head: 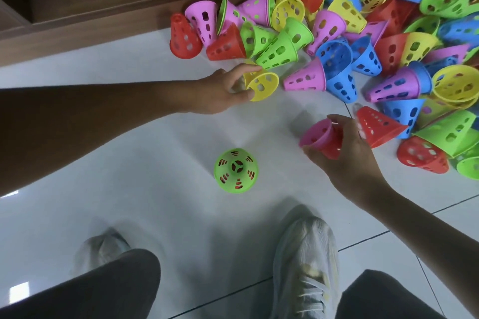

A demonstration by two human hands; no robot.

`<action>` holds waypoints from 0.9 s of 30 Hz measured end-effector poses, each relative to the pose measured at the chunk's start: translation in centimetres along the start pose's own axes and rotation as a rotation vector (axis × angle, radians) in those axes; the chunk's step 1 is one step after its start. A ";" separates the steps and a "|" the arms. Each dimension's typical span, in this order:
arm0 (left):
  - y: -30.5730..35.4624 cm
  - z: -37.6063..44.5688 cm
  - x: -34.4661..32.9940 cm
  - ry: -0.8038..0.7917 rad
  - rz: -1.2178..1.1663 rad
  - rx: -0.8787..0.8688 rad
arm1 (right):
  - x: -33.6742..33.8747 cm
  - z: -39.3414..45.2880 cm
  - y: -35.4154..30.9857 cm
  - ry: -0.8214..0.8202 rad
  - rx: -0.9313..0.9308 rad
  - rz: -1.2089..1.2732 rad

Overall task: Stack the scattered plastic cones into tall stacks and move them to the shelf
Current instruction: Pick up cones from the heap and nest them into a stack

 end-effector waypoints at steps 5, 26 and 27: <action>0.1 0.4 -1.0 -0.044 0.041 0.017 | -0.3 -2.3 -4.1 -0.026 0.066 0.032; -0.6 -3.2 -5.0 -0.122 0.265 0.081 | -3.1 -6.5 -14.9 -0.233 0.474 -0.341; -0.8 -3.2 -5.1 -0.125 0.285 0.089 | -3.2 -6.5 -15.1 -0.239 0.478 -0.368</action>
Point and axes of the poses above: each hand's wrist, its own z-axis towards the middle knuckle, its own x-axis out of the back of the hand, y = z × x, the point moved 10 cm from there along z, towards the middle knuckle, and after that the axes turned 8 degrees about -y, right-handed, at the moved point
